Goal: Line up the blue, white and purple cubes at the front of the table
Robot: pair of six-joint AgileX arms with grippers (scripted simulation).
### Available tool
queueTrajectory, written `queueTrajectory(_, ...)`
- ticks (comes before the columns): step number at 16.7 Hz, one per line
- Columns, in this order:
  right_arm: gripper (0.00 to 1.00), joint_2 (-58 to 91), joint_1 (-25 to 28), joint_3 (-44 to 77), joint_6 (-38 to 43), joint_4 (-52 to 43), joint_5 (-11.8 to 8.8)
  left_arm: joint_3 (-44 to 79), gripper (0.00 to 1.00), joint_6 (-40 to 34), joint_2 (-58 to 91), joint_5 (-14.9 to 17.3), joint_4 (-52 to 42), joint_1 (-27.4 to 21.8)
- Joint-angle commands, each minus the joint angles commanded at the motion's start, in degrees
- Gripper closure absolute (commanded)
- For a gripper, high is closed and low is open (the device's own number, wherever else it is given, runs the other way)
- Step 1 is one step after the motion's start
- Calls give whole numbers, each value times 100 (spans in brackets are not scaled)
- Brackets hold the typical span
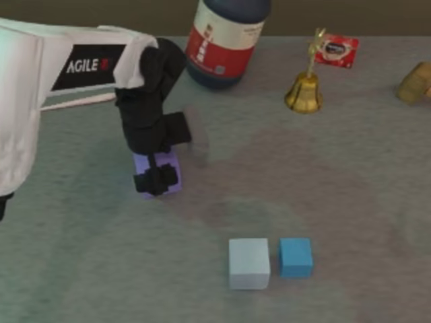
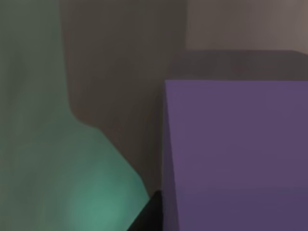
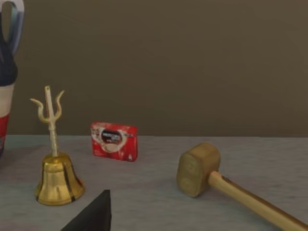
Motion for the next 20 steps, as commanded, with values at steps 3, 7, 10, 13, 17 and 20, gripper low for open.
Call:
queueTrajectory(3, 0, 0, 0, 0, 0, 0, 0, 0, 100, 0, 0, 0, 0, 0)
queueTrajectory(7, 0, 0, 0, 0, 0, 0, 0, 0, 100, 0, 0, 0, 0, 0)
queueTrajectory(10, 0, 0, 0, 0, 0, 0, 0, 0, 100, 0, 0, 0, 0, 0)
queueTrajectory(13, 0, 0, 0, 0, 0, 0, 0, 78, 100, -1, -100, 19, -144, 6)
queueTrajectory(17, 0, 0, 0, 0, 0, 0, 0, 537, 100, -15, -373, 17, -923, 78)
queueTrajectory(20, 0, 0, 0, 0, 0, 0, 0, 777, 100, -23, -554, 13, -1322, 113)
